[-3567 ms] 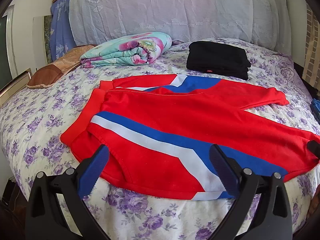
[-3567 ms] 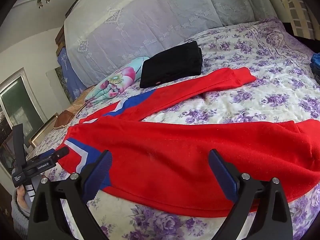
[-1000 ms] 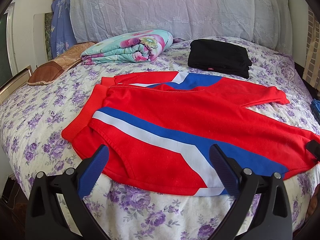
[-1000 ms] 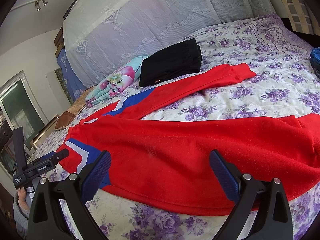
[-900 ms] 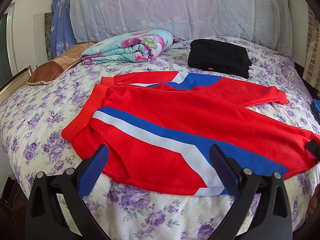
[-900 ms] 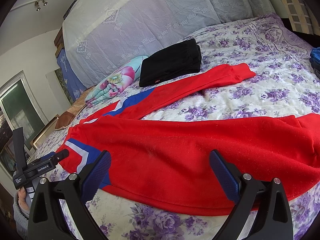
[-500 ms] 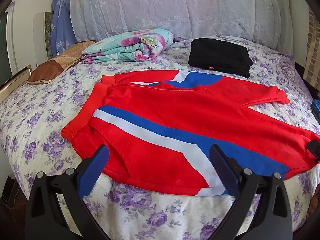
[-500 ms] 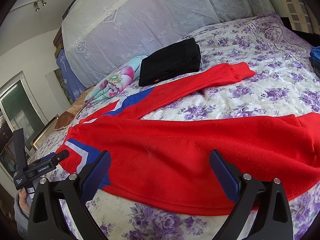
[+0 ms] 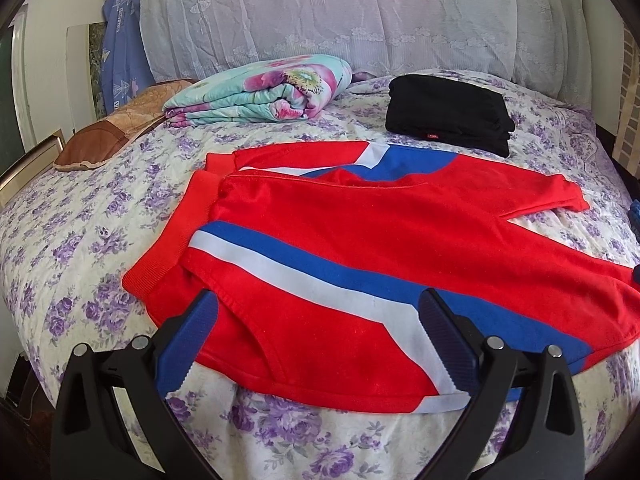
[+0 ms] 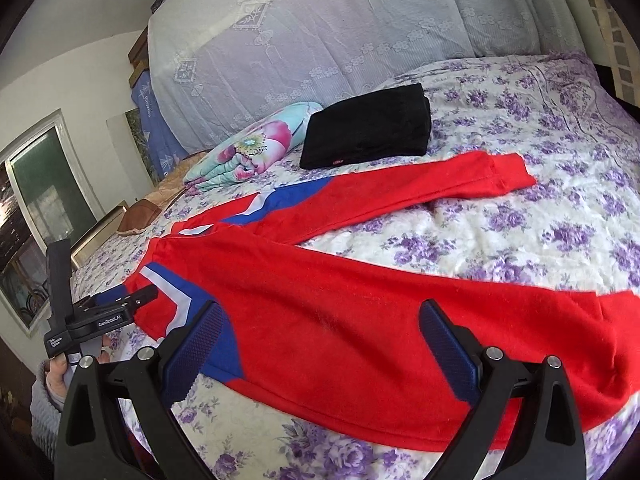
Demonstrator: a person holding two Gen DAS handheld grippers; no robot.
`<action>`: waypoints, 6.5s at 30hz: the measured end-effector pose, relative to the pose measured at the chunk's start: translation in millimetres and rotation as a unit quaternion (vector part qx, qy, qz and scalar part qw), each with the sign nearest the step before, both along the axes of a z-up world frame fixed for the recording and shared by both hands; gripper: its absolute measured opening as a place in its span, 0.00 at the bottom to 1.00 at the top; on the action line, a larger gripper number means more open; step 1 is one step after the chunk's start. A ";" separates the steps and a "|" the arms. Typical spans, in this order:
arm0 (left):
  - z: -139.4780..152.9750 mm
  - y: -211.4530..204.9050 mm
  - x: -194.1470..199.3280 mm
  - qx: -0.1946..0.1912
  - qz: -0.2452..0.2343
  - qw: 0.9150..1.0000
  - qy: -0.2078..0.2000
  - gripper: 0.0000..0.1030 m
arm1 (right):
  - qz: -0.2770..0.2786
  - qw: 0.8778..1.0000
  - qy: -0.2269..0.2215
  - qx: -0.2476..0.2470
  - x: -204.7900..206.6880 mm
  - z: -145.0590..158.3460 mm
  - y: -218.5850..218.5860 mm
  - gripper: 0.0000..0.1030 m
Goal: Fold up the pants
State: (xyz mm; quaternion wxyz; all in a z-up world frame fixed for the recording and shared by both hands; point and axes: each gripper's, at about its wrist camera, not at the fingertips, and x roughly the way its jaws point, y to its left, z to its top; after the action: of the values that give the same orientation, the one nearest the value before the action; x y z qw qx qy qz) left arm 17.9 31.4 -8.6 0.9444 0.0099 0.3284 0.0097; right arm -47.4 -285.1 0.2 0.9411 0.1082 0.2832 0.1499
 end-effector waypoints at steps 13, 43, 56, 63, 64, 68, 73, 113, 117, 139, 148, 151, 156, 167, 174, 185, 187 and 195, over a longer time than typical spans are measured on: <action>28.8 90.9 36.1 -0.048 0.099 0.994 -0.007 0.95 | 0.041 0.999 -0.001 -0.003 115.1 44.7 -19.2 0.96; -9.7 173.0 236.9 -0.171 0.010 0.975 0.141 0.95 | 0.155 0.987 0.045 -0.003 238.2 40.1 10.4 0.96; -19.9 168.0 234.0 -0.244 -0.086 0.957 0.131 0.35 | 0.234 0.965 0.101 -0.058 332.2 25.9 31.7 0.93; -20.6 173.6 235.8 -0.272 -0.099 0.949 0.124 0.33 | 0.303 0.935 0.134 -0.126 356.0 1.4 38.9 0.67; -20.4 173.6 236.0 -0.273 -0.100 0.949 0.123 0.33 | 0.308 0.932 0.137 -0.132 358.2 -1.3 37.8 0.64; -22.0 174.5 238.9 -0.281 -0.103 0.946 0.124 0.33 | 0.321 0.922 0.153 -0.156 364.3 -15.1 35.1 0.62; -24.5 176.1 241.8 -0.289 -0.104 0.943 0.126 0.33 | 0.326 0.919 0.167 -0.146 370.6 -31.5 31.0 0.61; -8.6 200.4 62.5 -0.359 -0.076 0.926 0.088 0.16 | 0.280 0.943 0.016 -0.177 28.5 16.0 51.3 0.04; -1.9 183.7 60.6 -0.397 -0.078 0.908 0.105 0.25 | 0.277 0.944 0.008 -0.177 24.9 21.1 50.1 0.04; 62.3 151.0 120.8 -0.348 -0.027 0.932 0.103 0.12 | 0.239 0.958 -0.012 -0.156 24.0 48.3 24.7 0.07; 68.0 160.0 109.9 -0.356 -0.030 0.929 0.102 0.12 | 0.296 0.920 -0.043 -0.252 -10.4 11.9 81.5 0.37; 67.9 158.8 109.6 -0.352 -0.031 0.930 0.103 0.12 | 0.302 0.909 -0.040 -0.285 -9.5 -0.5 91.8 0.35; 68.2 158.3 109.2 -0.355 -0.031 0.929 0.102 0.12 | 0.310 0.894 -0.044 -0.320 -1.9 -12.7 105.5 0.34; 71.3 158.9 110.7 -0.353 -0.031 0.929 0.105 0.12 | 0.285 0.888 -0.041 -0.357 15.5 -24.2 106.1 0.04; 73.0 160.3 82.4 -0.341 -0.055 0.934 0.093 0.12 | 0.259 0.898 -0.082 -0.347 -8.2 17.1 79.8 0.03; -36.0 179.5 32.6 -0.383 -0.048 0.910 0.151 0.12 | 0.257 0.911 0.000 -0.322 -21.6 -34.0 68.2 0.04; -45.4 185.9 30.4 -0.415 -0.051 0.897 0.143 0.12 | 0.258 0.911 0.004 -0.321 -20.9 -33.9 68.4 0.04; -16.8 194.2 -0.4 -0.397 -0.047 0.910 0.113 0.18 | 0.252 0.917 0.012 -0.308 -19.0 -39.7 65.2 0.04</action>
State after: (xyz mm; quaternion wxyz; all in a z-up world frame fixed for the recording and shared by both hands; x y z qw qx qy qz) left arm 17.5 225.6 -25.5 0.8263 -0.3492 0.4090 -0.1672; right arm -66.4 -219.9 -39.5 0.8555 -0.2601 0.3447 0.2857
